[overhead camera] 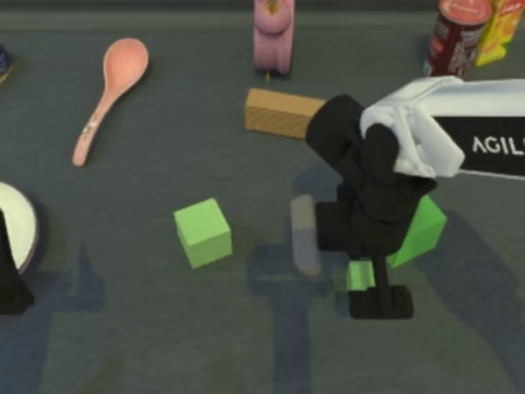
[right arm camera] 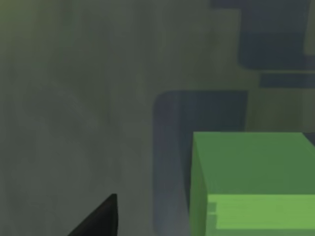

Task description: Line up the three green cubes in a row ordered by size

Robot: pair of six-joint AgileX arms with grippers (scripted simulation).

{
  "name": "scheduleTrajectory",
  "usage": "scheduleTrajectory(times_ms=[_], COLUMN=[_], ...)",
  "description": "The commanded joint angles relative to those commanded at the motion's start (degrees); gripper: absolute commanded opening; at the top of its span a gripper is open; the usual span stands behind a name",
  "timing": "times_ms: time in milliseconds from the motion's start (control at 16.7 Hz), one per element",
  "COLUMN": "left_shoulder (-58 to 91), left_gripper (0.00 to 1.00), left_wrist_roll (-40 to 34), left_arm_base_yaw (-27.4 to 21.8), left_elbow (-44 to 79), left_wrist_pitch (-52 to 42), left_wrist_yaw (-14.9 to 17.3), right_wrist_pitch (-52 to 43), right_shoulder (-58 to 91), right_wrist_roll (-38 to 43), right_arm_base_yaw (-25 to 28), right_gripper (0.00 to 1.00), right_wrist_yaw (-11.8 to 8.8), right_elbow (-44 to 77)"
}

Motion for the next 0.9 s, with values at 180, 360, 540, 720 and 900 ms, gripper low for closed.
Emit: scheduleTrajectory(times_ms=[180, 360, 540, 720, 900], left_shoulder=[0.0, 0.0, 0.0, 0.0, 3.5], left_gripper=[1.00, 1.00, 1.00, 1.00, 1.00], left_wrist_roll=[0.0, 0.0, 0.0, 0.0, 1.4], left_arm_base_yaw=[0.0, 0.0, 0.0, 0.0, -1.3], left_elbow=[0.0, 0.0, 0.0, 0.0, 3.5], left_wrist_pitch=[0.0, 0.0, 0.0, 0.0, -2.5], left_wrist_yaw=[0.0, 0.0, 0.0, 0.0, 0.1], right_wrist_pitch=[-6.0, -12.4, -13.6, -13.4, -10.9], right_shoulder=[-1.8, -4.0, -4.8, -4.6, -8.0], right_wrist_roll=[0.0, -0.2, -0.1, -0.1, 1.1], right_arm_base_yaw=[0.0, 0.2, 0.2, 0.0, -1.4], right_gripper=[1.00, 1.00, 1.00, 1.00, 1.00], right_wrist_yaw=[0.0, -0.1, 0.0, 0.0, -0.4], right_elbow=[3.8, 7.7, 8.7, 8.5, 6.1])
